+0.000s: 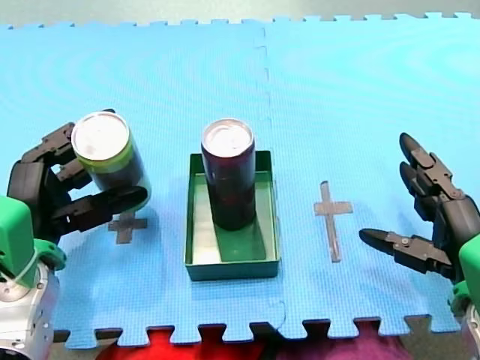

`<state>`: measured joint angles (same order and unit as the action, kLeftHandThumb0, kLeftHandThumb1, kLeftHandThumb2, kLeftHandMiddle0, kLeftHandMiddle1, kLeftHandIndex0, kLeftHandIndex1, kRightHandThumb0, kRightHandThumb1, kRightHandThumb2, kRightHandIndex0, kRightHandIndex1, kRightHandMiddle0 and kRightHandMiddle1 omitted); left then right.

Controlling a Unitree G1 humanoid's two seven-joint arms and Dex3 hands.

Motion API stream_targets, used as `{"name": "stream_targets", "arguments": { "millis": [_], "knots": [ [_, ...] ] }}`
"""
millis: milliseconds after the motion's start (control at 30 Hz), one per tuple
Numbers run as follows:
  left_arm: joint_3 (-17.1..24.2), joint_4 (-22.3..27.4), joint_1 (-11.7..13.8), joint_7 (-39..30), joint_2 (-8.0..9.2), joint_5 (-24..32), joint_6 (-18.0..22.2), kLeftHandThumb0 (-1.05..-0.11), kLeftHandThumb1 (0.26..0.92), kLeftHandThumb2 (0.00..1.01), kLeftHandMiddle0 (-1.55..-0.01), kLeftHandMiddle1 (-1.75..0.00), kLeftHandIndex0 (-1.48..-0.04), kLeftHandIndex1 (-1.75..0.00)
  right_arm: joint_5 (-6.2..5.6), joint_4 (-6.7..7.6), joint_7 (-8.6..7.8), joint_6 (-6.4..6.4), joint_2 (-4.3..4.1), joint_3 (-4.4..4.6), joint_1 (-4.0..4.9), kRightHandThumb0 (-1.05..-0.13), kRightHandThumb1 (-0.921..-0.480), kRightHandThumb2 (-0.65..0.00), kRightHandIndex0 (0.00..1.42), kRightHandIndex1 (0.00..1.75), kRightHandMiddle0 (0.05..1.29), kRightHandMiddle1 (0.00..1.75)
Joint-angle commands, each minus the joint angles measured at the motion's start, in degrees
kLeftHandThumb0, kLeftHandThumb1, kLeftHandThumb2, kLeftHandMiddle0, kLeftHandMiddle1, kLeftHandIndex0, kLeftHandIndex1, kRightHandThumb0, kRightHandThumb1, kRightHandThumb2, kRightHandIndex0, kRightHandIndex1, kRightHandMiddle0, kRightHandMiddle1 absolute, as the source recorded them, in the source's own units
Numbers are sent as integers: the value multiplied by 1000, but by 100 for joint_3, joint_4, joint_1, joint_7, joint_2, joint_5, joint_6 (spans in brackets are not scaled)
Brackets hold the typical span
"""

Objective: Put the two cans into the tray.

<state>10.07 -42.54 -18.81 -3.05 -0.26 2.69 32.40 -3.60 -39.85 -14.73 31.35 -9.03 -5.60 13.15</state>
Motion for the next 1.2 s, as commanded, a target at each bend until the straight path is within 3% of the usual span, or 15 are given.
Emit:
{"name": "stream_targets", "arguments": {
  "millis": [0, 367, 700, 933, 1167],
  "knots": [
    [-133, 1084, 249, -45, 7, 118, -390, -396, 726, 0, -1361, -7, -1245, -3, 28, 11, 2, 36, -48, 14, -50, -730, -670, -1, 204, 2, 228, 1],
    [-408, 2698, 854, -203, -89, 156, -1158, -400, 721, 0, -1367, -5, -1251, -3, 61, -103, 32, 122, 4, 49, -38, -734, -671, 0, 205, 1, 233, 2],
    [-363, 3047, 957, -503, 106, 222, -1460, -402, 720, 0, -1374, -5, -1249, 0, 58, -126, 33, 117, 31, 62, -49, -748, -673, 0, 209, 2, 236, 1],
    [-346, 3389, 1040, -717, 107, 513, -1624, -407, 717, 0, -1382, -6, -1248, 0, 45, -122, 33, 122, 41, 63, -56, -761, -673, 0, 211, 2, 239, 1],
    [-369, 3762, 1131, -770, 169, 653, -1756, -406, 714, 0, -1390, -6, -1249, 0, 17, -212, 26, 153, 52, 58, -36, -763, -674, 0, 213, 2, 244, 2]
  ]
}}
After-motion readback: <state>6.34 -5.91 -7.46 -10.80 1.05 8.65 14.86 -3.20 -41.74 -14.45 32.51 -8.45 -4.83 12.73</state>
